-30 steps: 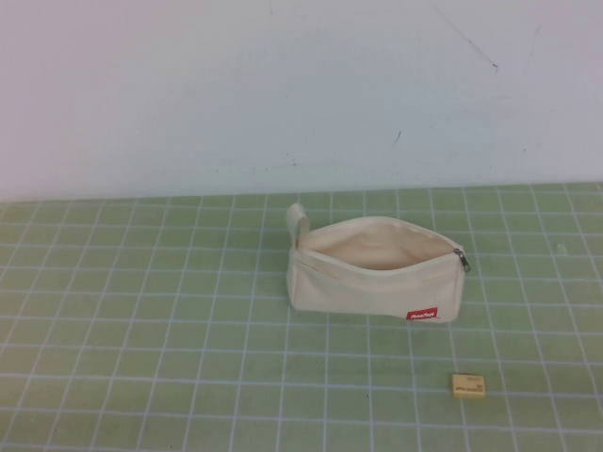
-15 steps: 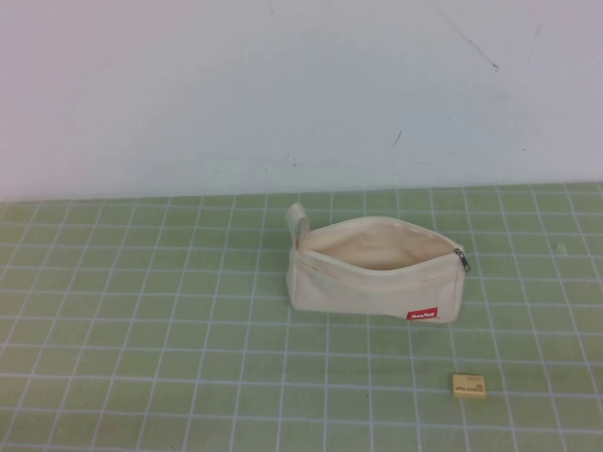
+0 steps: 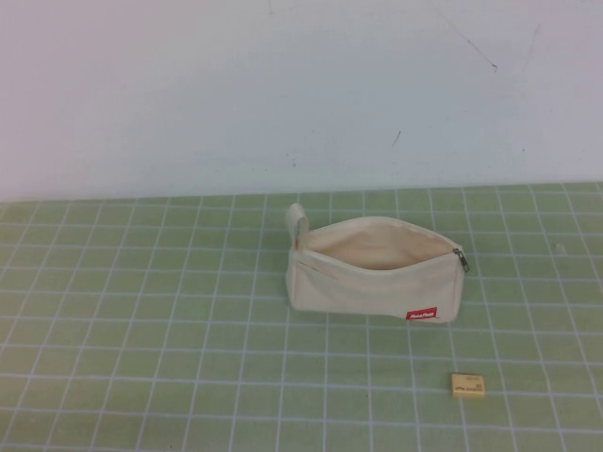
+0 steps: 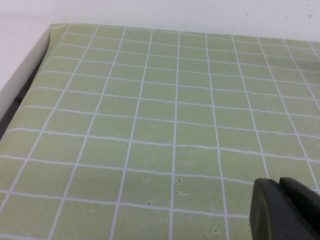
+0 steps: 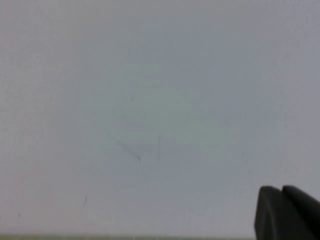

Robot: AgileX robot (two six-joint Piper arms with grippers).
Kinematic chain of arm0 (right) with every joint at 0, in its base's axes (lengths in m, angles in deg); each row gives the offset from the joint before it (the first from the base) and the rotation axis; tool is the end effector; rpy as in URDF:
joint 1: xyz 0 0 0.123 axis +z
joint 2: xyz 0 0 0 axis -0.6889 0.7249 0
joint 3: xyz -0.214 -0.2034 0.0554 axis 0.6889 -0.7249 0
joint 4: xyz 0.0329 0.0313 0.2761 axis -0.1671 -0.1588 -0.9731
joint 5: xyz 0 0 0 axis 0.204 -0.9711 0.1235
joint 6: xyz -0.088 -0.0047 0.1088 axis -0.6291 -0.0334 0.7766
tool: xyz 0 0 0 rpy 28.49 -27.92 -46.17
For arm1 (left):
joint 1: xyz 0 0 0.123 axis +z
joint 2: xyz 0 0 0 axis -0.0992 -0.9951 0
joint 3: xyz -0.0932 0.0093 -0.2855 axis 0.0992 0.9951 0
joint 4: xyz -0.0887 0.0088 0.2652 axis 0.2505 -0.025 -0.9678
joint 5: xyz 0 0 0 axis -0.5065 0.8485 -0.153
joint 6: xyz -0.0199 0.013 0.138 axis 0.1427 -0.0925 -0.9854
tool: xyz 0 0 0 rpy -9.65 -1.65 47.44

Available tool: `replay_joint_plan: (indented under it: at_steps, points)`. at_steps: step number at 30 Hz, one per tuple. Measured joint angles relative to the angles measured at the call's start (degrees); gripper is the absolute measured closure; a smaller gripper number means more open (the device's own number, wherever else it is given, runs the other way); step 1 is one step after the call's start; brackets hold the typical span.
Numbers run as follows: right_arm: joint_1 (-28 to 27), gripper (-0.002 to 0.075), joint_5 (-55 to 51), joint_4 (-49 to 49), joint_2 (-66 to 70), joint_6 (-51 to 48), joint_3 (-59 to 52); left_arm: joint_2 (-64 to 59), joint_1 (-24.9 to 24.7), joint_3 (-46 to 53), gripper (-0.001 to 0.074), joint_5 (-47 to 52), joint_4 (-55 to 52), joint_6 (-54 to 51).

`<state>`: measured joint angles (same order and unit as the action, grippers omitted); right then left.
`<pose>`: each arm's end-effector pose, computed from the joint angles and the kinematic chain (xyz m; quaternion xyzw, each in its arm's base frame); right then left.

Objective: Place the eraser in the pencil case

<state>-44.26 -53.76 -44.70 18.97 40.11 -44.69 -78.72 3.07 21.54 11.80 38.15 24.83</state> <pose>0.1446 0.0002 0.3754 -0.0066 0.6484 -0.0059 0.7613 0.1137 -0.0058 0.1635 -0.0454 0.7912 -0.0654 0.6064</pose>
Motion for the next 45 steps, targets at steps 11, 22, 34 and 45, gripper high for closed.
replay_joint_plan:
  at_steps: [11, 22, 34, 45]
  points:
    - [0.0, 0.0727, -30.62, -3.67, 36.06, -18.39, 15.84, 0.0, 0.0, 0.0, 0.0736, 0.0, 0.0, 0.0]
    - [9.37, 0.0727, -38.66, -13.83, 61.32, -43.37, 27.8, 0.0, 0.0, 0.0, 0.0736, 0.0, 0.0, 0.0]
    - [25.66, 0.0551, -42.58, 0.08, 79.47, -34.68, 35.58, 0.0, 0.0, 0.0, 0.0736, 0.07, 0.0, 0.0]
    - [26.75, 0.0298, -42.01, 6.41, 87.02, -30.43, 40.29, 0.0, 0.0, 0.0, 0.0736, 0.07, 0.0, 0.0]
